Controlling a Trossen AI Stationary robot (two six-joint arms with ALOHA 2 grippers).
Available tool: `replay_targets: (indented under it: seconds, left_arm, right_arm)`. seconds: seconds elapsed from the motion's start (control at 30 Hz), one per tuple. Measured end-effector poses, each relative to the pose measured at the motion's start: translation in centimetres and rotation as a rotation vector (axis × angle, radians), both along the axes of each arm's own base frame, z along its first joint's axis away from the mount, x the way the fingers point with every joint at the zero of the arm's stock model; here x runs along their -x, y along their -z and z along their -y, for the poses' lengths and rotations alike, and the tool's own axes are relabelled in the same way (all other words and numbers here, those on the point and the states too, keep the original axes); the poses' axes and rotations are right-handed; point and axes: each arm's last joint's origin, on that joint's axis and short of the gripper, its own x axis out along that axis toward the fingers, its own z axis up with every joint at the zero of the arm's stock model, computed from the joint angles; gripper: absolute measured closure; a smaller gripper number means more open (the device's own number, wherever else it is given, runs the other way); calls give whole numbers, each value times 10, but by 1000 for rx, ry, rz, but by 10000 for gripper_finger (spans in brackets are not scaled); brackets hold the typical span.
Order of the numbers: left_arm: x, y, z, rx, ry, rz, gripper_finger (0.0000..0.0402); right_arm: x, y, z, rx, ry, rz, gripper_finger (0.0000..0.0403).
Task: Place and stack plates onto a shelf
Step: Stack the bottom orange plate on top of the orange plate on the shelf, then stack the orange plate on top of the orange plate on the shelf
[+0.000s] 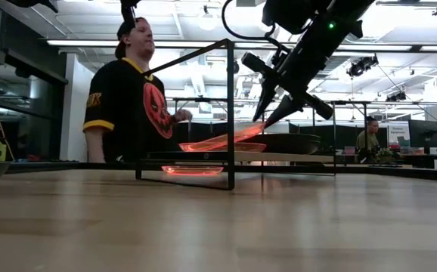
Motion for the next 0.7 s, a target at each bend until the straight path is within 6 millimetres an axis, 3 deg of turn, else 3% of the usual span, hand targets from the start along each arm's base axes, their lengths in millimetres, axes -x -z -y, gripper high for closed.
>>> replay_targets:
  seconds: [0.2,0.33,0.7]
  left_arm:
    - [0,0,0,-1,0,0,270]
    - [0,0,0,-7,-16,0,270]
    - [-3,-2,-9,29,-181,-27,270]
  right_arm:
    - [6,-17,0,45,-62,20,219]
    - [19,-38,5,107,-105,34,178]
    - [66,-90,13,229,-146,81,165]
